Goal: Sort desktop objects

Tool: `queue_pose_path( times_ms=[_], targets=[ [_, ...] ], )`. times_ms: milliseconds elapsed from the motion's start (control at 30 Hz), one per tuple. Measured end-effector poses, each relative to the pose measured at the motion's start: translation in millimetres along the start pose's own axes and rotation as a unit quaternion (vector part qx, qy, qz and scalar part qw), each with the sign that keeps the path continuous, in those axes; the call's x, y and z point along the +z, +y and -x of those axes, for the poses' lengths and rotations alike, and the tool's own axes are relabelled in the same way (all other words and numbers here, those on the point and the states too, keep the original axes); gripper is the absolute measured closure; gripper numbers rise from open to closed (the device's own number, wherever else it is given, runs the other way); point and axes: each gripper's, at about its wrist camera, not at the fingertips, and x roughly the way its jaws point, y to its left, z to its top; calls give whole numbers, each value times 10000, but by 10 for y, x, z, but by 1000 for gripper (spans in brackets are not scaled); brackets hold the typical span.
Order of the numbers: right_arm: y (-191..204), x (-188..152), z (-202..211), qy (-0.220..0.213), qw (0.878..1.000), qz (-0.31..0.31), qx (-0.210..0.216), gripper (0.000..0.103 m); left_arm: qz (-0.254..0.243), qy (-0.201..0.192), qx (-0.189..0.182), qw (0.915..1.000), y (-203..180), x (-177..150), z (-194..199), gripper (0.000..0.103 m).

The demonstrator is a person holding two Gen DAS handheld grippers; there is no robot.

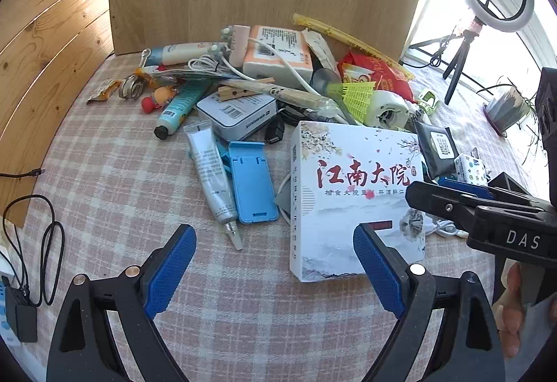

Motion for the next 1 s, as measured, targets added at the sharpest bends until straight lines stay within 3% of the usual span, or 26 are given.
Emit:
queue_pose_path(
  times_ms=[300,333,400,467,633,1000],
  targets=[
    [-81,114,-309,513,9975,-391,286,35,3,314,-347,9989,-267,144,-248,14],
    [-81,110,-327,539,9973,-398,286,35,18,353,-373,9987,-284,147,-261,16],
    [-82,99,-342,566,9966,-462,382,38,34,470,-518,9975,-315,144,-289,30],
    [-87,94,-346,629,9954,-509,511,40,103,512,-611,9968,-355,125,-291,34],
    [-29,51,-275,547,9975,-356,287,41,158,486,-572,9971,-479,66,-217,34],
    [-371,-139,326,193,9972,-626,372,41,-300,209,-643,9973,-1035,33,224,34]
  ],
)
